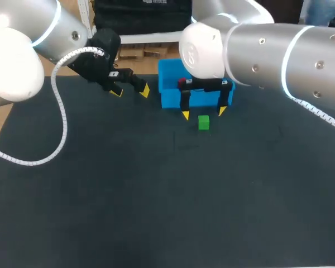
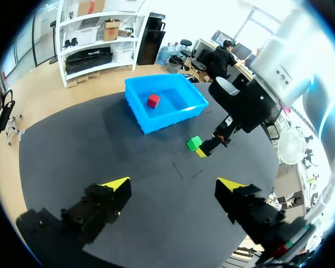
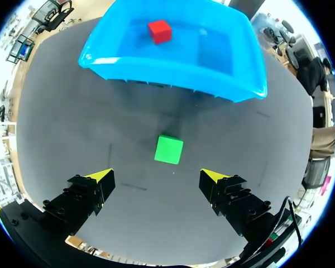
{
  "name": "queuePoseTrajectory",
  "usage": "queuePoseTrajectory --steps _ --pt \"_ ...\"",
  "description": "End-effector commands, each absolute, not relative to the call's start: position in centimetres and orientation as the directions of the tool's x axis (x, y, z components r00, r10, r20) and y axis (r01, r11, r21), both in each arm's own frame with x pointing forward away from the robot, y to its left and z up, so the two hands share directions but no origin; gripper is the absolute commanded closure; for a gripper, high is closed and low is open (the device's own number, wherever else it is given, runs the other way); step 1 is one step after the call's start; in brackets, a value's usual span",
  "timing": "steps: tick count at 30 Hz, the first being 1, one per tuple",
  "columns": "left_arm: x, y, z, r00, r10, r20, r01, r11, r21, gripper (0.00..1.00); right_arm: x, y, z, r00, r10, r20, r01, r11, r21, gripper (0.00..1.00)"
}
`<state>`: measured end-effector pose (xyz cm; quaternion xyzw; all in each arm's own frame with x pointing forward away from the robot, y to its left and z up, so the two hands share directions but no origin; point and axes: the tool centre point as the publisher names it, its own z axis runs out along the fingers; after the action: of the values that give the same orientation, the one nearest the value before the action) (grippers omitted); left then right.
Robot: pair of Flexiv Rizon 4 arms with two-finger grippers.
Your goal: Use the left arm to pick the red cube and place it into the blue plastic box first, then use the right arm to grasp the green cube and put it into the same blue plastic box after the first action is fully finished.
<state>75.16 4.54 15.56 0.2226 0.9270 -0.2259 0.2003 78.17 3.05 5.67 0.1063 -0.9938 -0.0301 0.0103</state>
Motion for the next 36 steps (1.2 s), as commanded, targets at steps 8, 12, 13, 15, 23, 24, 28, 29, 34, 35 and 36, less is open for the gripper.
queuePoseTrajectory --steps 8,12,13,15,23,24,28,29,34,35,36 --pt "75.1 4.7 15.5 -0.819 0.322 -0.475 0.506 0.796 -0.332 0.00 78.9 3.2 4.5 -0.977 -0.212 0.031 -0.210 0.976 0.058 0.00" --pt "75.1 4.7 15.5 -0.819 0.322 -0.475 0.506 0.796 -0.332 0.00 78.8 3.1 4.0 -0.979 -0.201 0.032 -0.199 0.978 0.063 0.00" --pt "75.1 4.7 15.5 -0.819 0.322 -0.475 0.506 0.796 -0.332 0.00 78.8 3.1 3.9 -0.980 -0.197 0.031 -0.195 0.979 0.064 0.00" --pt "75.1 4.7 15.5 -0.819 0.322 -0.475 0.506 0.796 -0.332 0.00 78.8 3.0 3.6 -0.982 -0.189 0.027 -0.187 0.980 0.066 0.00" --pt "75.1 4.7 15.5 -0.819 0.322 -0.475 0.506 0.796 -0.332 0.00 78.6 3.0 2.9 -0.986 -0.164 0.012 -0.163 0.984 0.071 0.00" --pt "75.1 4.7 15.5 -0.819 0.322 -0.475 0.506 0.796 -0.332 0.00 78.6 3.0 2.9 -0.987 -0.162 0.010 -0.161 0.984 0.071 0.00" --pt "75.1 4.7 15.5 -0.819 0.322 -0.475 0.506 0.796 -0.332 0.00 78.6 2.9 2.7 -0.988 -0.157 0.004 -0.156 0.985 0.068 0.00" --pt "75.1 4.7 15.5 -0.819 0.322 -0.475 0.506 0.796 -0.332 0.00 78.7 2.9 2.6 -0.988 -0.157 0.004 -0.156 0.985 0.068 0.00" --pt "75.1 4.7 15.5 -0.819 0.322 -0.475 0.506 0.796 -0.332 0.00 78.8 3.0 1.8 -0.987 -0.158 0.006 -0.157 0.986 0.063 0.00" --pt "75.1 4.7 15.5 -0.819 0.322 -0.475 0.506 0.796 -0.332 0.00 78.8 3.0 1.7 -0.987 -0.159 0.007 -0.159 0.985 0.062 0.00" --pt "75.1 4.7 15.5 -0.819 0.322 -0.475 0.506 0.796 -0.332 0.00 78.8 3.0 1.6 -0.987 -0.160 0.008 -0.160 0.985 0.061 0.00"
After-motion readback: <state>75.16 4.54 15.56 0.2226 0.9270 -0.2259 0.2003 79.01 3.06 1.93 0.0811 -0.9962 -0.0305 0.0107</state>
